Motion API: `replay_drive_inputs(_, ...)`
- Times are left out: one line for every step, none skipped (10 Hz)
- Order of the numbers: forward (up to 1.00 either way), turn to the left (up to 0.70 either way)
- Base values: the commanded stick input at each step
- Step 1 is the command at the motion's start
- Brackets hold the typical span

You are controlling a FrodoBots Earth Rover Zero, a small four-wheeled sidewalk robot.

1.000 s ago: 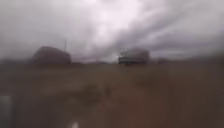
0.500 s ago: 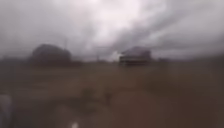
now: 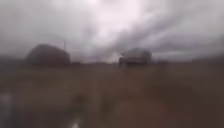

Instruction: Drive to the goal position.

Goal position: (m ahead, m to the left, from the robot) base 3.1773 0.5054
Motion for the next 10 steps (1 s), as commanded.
replay_drive_inputs(0.85, 0.00)
replay_drive_inputs(0.85, 0.00)
replay_drive_inputs(0.85, 0.00)
replay_drive_inputs(0.85, 0.00)
replay_drive_inputs(0.85, 0.00)
replay_drive_inputs(0.85, 0.00)
replay_drive_inputs(0.85, 0.00)
replay_drive_inputs(0.85, 0.00)
replay_drive_inputs(0.85, 0.00)
replay_drive_inputs(0.85, 0.00)
